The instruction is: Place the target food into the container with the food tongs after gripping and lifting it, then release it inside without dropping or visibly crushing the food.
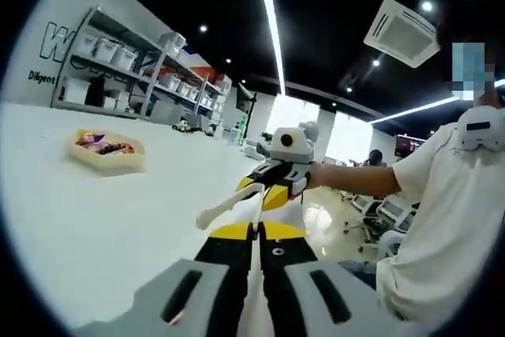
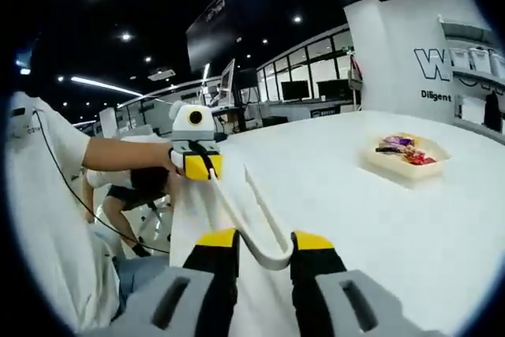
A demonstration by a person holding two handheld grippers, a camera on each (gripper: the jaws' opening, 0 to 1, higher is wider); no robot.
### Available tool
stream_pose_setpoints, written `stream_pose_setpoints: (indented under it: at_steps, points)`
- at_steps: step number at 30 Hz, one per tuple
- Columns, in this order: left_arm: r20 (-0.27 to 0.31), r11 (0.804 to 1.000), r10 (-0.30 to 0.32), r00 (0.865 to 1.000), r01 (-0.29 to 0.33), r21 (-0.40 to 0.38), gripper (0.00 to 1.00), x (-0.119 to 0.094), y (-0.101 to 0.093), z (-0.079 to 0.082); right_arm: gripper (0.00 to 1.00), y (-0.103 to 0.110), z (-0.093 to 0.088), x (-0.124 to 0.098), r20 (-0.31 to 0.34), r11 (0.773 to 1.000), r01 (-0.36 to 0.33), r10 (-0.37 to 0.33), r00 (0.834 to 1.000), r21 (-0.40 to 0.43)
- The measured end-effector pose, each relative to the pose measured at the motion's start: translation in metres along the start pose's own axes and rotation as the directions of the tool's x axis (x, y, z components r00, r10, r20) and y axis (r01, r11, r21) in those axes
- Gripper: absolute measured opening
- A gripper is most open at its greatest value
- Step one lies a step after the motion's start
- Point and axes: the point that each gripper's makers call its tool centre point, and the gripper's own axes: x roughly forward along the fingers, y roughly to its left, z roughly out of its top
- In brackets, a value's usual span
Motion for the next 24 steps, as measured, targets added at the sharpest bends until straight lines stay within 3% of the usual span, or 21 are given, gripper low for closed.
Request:
stream_pose_setpoints:
  at_steps: [9, 17, 24]
  points:
    - [-0.092, 0.998, 0.054, 0.994, -0.052, 0.019, 0.03, 0.007, 0.019, -0.019, 0.21, -0.021, -0.016, 0.012, -0.088, 0.995, 0.083, -0.087, 0.992, -0.049]
    - [-0.142, 0.996, 0.080, 0.987, -0.075, 0.040, 0.03, 0.010, 0.027, -0.028, 0.21, -0.029, -0.024, 0.015, -0.125, 0.991, 0.112, -0.121, 0.985, -0.075]
    - [-0.181, 0.995, 0.095, 0.979, -0.088, 0.045, 0.04, 0.012, 0.031, -0.035, 0.21, -0.032, -0.023, 0.014, -0.120, 0.985, 0.132, -0.145, 0.982, -0.113]
